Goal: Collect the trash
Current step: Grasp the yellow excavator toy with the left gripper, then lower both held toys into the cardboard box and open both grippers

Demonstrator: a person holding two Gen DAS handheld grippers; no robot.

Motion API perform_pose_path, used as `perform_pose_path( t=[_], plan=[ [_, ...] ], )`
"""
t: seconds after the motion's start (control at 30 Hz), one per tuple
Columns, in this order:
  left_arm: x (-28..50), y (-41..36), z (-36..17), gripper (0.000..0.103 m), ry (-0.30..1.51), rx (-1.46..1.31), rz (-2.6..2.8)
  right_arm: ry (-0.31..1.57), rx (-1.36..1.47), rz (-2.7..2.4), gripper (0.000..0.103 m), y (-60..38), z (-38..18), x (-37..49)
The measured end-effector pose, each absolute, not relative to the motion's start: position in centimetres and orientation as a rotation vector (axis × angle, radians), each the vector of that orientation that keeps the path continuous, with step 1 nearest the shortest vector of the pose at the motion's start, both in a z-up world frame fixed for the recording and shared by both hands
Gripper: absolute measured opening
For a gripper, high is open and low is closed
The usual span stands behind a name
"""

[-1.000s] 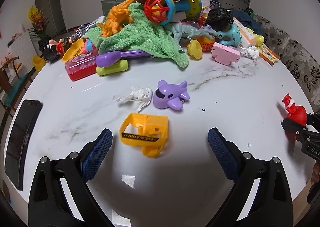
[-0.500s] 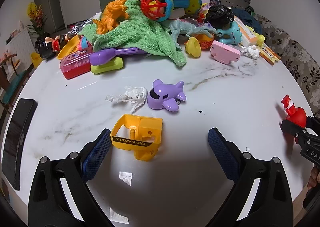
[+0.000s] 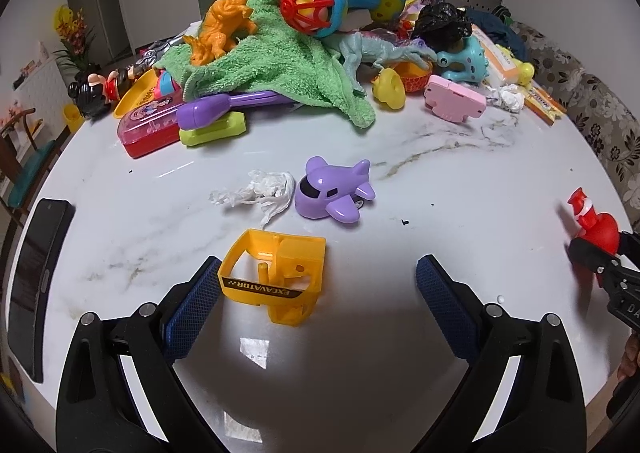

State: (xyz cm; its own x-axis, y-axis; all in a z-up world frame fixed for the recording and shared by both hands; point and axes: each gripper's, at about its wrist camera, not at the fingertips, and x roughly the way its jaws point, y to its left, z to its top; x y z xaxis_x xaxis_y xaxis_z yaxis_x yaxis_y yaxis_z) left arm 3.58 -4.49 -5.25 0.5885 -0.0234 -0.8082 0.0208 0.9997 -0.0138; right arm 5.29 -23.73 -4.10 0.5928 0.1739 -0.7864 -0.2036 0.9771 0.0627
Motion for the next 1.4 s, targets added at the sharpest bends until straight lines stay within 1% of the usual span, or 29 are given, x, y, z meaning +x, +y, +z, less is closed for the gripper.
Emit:
perform_pose_path(
  t=[0.13, 0.17, 0.2, 0.23, 0.27, 0.43, 0.53, 0.7, 0.83, 0.93, 1.0, 1.1, 1.17, 1.27, 1.33, 1.37, 1.4],
  plan=[
    [4.0, -4.7, -5.3, 0.094, 0.951, 0.015, -0.025, 0.911, -0.034, 0.219, 0.055, -23.7, -4.1, 5.3],
    [4.1, -4.7, -5.3, 0.092, 0.95, 0.015, -0.023, 0.91, -0.034, 0.22, 0.055, -23.7, -4.1, 5.2],
    [4.1, -4.7, -5.2, 0.081, 0.946, 0.016, -0.022, 0.91, -0.035, 0.221, 0.055, -23.7, -4.1, 5.2],
    [3.9, -4.6, -5.0, 0.068, 0.918, 0.019, -0.019, 0.909, -0.037, 0.221, 0.055, -23.7, -4.1, 5.1],
    [3.8, -4.4, -4.8, 0.044, 0.905, 0.019, -0.021, 0.91, -0.04, 0.22, 0.055, -23.6, -4.1, 5.1],
    [3.3, -3.7, -4.6, 0.041, 0.894, 0.008, -0.069, 0.907, -0.032, 0.221, 0.055, -23.6, -4.1, 4.9],
    [1.8, -3.0, -3.7, 0.041, 0.855, -0.04, -0.099, 0.904, -0.014, 0.224, 0.055, -23.5, -4.1, 4.7],
    [-1.6, -2.4, -0.8, 0.041, 0.782, -0.011, -0.103, 0.86, -0.006, 0.25, 0.055, -22.6, -2.6, 3.0],
    [-6.7, -2.3, 1.7, 0.041, 0.727, 0.031, -0.168, 0.789, -0.033, 0.313, 0.055, -21.1, 0.8, -0.9],
    [-10.9, -2.7, 2.1, 0.041, 0.702, 0.11, -0.2, 0.751, -0.077, 0.368, 0.055, -19.7, 2.7, -5.1],
    [-12.8, -2.8, 1.3, 0.041, 0.729, 0.134, -0.228, 0.757, -0.089, 0.409, 0.055, -18.8, 3.0, -8.0],
    [-15.5, -2.4, -1.6, 0.041, 0.831, 0.147, -0.271, 0.797, -0.108, 0.469, 0.055, -17.7, 2.1, -12.1],
    [-17.2, -2.4, -4.6, 0.041, 0.89, 0.191, -0.284, 0.851, -0.142, 0.505, 0.055, -16.6, 0.0, -14.6],
    [-17.7, -2.4, -9.1, 0.043, 0.984, 0.229, -0.301, 0.957, -0.153, 0.525, 0.055, -15.4, -4.4, -15.3],
    [-17.1, -2.8, -13.0, 0.071, 1.057, 0.262, -0.313, 1.069, -0.139, 0.562, 0.055, -14.4, -9.7, -14.2],
    [-16.7, -3.0, -14.6, 0.092, 1.087, 0.275, -0.319, 1.103, -0.142, 0.577, 0.059, -13.9, -11.6, -13.8],
    [-16.2, -3.3, -17.0, 0.092, 1.125, 0.292, -0.337, 1.146, -0.16, 0.588, 0.075, -13.3, -14.5, -13.1]
  ],
)
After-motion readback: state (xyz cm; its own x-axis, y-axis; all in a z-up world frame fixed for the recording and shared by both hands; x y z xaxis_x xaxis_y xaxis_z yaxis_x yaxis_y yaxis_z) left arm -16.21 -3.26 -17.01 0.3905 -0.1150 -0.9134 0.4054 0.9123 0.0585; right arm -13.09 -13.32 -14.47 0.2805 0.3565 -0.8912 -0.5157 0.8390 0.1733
